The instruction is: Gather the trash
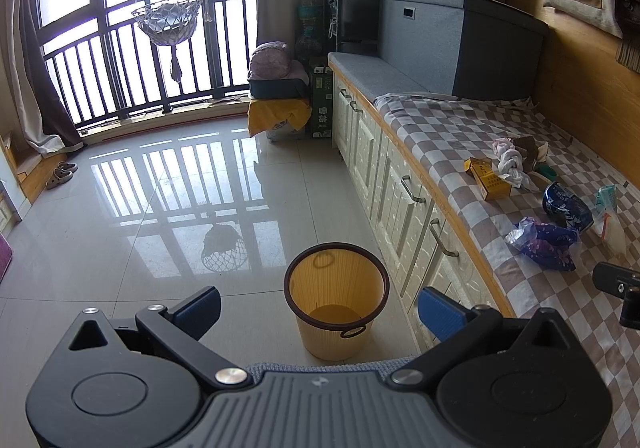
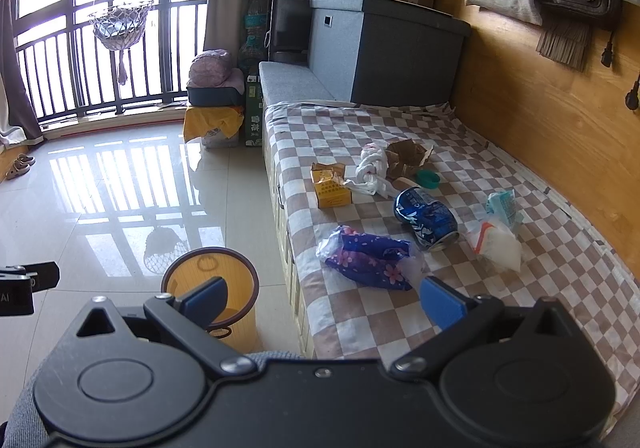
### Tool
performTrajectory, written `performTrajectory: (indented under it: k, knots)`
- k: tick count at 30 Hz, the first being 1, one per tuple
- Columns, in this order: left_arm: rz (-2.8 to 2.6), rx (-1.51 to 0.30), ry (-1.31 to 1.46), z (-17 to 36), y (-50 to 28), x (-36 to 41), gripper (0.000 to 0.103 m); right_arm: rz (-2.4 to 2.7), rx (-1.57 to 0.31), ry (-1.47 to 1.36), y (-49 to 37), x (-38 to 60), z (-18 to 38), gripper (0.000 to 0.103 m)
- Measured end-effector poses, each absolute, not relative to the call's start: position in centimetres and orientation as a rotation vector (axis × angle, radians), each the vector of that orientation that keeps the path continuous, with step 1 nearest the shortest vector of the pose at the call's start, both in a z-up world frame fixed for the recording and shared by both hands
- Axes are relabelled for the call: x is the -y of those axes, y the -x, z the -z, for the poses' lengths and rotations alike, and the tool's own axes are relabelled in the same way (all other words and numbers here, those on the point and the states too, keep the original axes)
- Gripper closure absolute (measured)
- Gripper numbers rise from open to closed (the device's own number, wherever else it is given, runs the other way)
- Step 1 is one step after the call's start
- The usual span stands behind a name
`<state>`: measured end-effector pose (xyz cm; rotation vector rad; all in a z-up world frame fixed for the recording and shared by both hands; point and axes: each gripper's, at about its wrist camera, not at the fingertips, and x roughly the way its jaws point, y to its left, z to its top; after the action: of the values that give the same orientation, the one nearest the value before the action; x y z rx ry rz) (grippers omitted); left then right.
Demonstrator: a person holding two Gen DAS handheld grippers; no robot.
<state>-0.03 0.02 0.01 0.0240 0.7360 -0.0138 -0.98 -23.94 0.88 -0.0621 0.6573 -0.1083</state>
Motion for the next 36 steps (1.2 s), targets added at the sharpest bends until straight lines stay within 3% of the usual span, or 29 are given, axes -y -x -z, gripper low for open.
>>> performTrajectory:
  k: [36]
  knots:
    - [0.029, -0.714, -0.060, -0.67, -0.78, 0.95, 0.000, 0.118, -0.625, 0.073, 0.49, 24.24, -1.57, 0.000]
